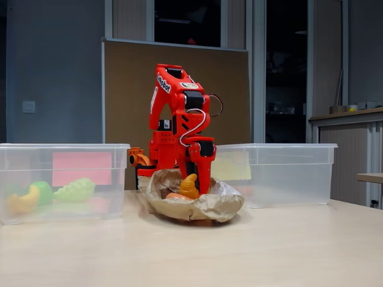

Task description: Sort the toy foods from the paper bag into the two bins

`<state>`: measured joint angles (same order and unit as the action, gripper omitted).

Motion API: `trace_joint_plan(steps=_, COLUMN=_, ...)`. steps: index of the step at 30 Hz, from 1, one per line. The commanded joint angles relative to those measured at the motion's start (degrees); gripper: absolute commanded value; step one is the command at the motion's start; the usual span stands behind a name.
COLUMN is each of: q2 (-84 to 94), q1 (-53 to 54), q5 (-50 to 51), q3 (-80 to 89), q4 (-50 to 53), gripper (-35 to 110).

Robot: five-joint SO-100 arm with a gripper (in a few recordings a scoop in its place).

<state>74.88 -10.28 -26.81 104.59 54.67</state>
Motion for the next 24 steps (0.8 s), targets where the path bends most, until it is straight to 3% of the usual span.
trace_joint_plan(steps=1, q2=2.7, q1=-1.1, q5=0.6, q3=-4.4, q4=5.6, gripper=0)
trace_joint_plan(steps=10, q2=5.2, q1=-4.4, q5=9.8, q3=-22.7, q4=24.6, gripper=0)
trace_joint_plan(steps=18, q2=6.4, q1=-10.6, q5=34.6, q3=-44.6, q4=41.8, gripper=0)
trace_joint_plan(steps=24, q2=13.5, q1=-17.0, q5=55.9, q3=-47.6, q4=45.6, gripper=0)
